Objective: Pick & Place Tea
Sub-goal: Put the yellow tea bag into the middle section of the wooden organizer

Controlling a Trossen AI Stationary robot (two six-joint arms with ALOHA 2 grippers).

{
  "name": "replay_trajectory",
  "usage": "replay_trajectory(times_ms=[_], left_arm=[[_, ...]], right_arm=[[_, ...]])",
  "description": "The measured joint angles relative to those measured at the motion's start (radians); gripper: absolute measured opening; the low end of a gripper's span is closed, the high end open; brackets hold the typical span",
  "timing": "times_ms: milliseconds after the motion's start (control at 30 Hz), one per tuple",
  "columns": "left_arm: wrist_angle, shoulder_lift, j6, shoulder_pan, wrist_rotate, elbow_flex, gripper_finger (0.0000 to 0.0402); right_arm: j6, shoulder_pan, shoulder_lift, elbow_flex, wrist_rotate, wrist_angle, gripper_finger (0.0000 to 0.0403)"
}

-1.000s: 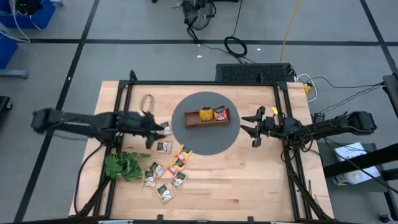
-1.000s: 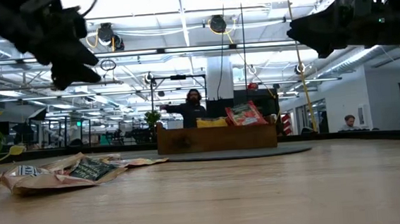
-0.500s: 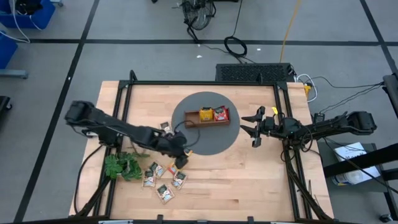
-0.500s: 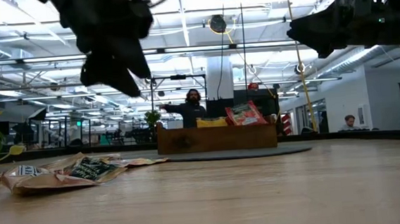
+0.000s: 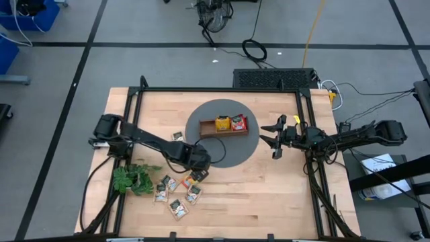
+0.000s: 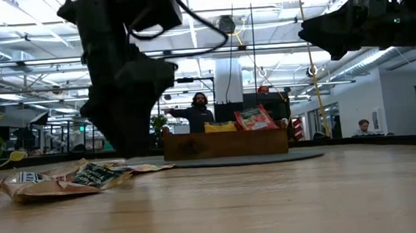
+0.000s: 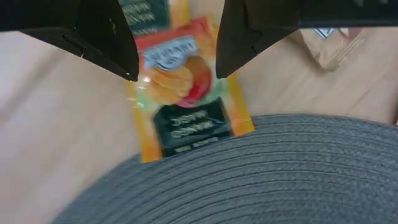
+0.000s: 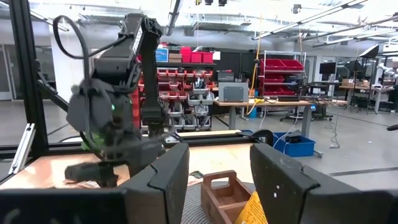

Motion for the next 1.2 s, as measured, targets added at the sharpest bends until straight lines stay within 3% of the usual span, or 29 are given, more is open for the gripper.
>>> replay_trajectory(times_ms=[667,800,1000,1200], left_arm=[[0.008,0.100,-0.020,0.035,0.098,0.005,0.0205],[-0.014,0.101,-0.051,0.033,0.065,0.005,0.0153],[-0.015,0.102,-0.044,0.034,0.037,0.000,0.0023],[-0.023,0.087,0.019,0.030,0.039,-0.004,0.0005]], right_arm=[[0.000,0.000,0.000,0.000,0.000,0.000,0.0155],[0.000,0.000,0.000,0.000,0.000,0.000,0.0155],[0.000,0.000,0.000,0.000,0.000,0.000,0.0155],[0.000,0.000,0.000,0.000,0.000,0.000,0.0155]])
